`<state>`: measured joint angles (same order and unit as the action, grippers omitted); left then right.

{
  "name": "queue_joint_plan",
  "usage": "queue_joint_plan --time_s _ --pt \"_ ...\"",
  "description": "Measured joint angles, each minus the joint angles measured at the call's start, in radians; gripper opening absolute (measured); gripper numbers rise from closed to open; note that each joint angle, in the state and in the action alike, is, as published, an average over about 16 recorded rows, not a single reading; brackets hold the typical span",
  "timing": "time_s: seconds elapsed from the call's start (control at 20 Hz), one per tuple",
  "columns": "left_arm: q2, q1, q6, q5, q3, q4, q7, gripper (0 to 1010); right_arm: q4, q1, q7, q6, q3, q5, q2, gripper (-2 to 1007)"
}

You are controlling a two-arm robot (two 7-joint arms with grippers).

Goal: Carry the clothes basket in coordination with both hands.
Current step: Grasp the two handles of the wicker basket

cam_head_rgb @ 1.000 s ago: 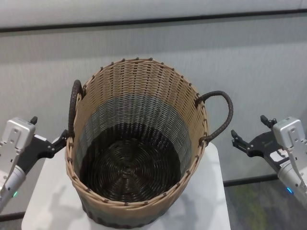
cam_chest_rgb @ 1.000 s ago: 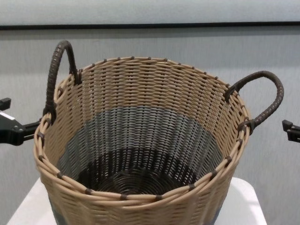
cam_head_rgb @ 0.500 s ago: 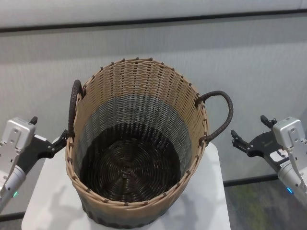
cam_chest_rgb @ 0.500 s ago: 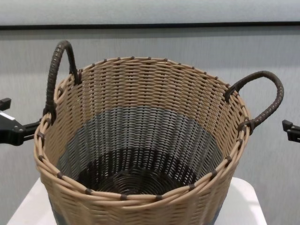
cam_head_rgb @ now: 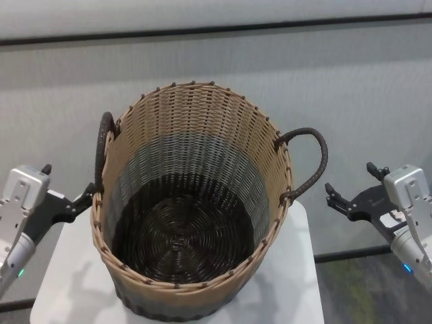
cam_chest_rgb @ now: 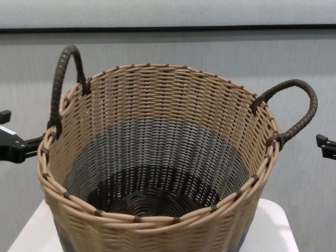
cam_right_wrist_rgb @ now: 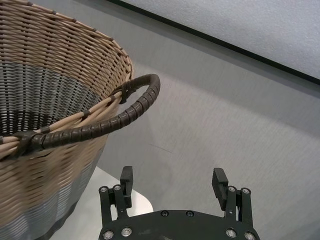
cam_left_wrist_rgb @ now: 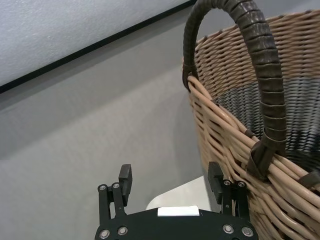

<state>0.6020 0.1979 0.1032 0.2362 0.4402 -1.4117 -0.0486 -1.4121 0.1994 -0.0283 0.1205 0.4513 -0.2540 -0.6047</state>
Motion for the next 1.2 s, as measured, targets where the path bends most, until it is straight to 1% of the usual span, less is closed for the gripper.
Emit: queue_joint_plan --time_s 0.2,0.4,0.6,0.75,0.85,0.95,1.0,1.1,1.2 --pt "-0.001 -0.002 -0.012 -0.020 -0.013 0.000 -0.021 999 0.000 0.000 0.000 0.000 0.000 0.000 0.000 1000" --pt "0.000 -0.005 -0.020 -0.048 -0.031 -0.002 -0.049 999 0.000 0.000 0.000 0.000 0.000 0.000 0.000 1000" --pt "0.005 -0.011 -0.018 -0.073 -0.054 -0.012 -0.069 999 0.000 0.000 0.000 0.000 0.000 0.000 0.000 1000" --pt "0.014 -0.018 -0.010 -0.077 -0.075 -0.030 -0.069 999 0.000 0.000 0.000 0.000 0.000 0.000 0.000 1000" --pt "0.022 -0.026 -0.004 -0.069 -0.093 -0.048 -0.062 999 0.000 0.000 0.000 0.000 0.000 0.000 0.000 1000" --pt "0.032 -0.035 0.000 -0.052 -0.114 -0.071 -0.047 999 0.000 0.000 0.000 0.000 0.000 0.000 0.000 1000" --pt "0.037 -0.040 0.000 -0.037 -0.126 -0.083 -0.036 999 0.000 0.000 0.000 0.000 0.000 0.000 0.000 1000" --pt "0.047 -0.052 -0.002 0.003 -0.152 -0.111 -0.002 999 0.000 0.000 0.000 0.000 0.000 0.000 0.000 1000" --pt "0.057 -0.063 -0.009 0.058 -0.180 -0.139 0.044 999 0.000 0.000 0.000 0.000 0.000 0.000 0.000 1000"
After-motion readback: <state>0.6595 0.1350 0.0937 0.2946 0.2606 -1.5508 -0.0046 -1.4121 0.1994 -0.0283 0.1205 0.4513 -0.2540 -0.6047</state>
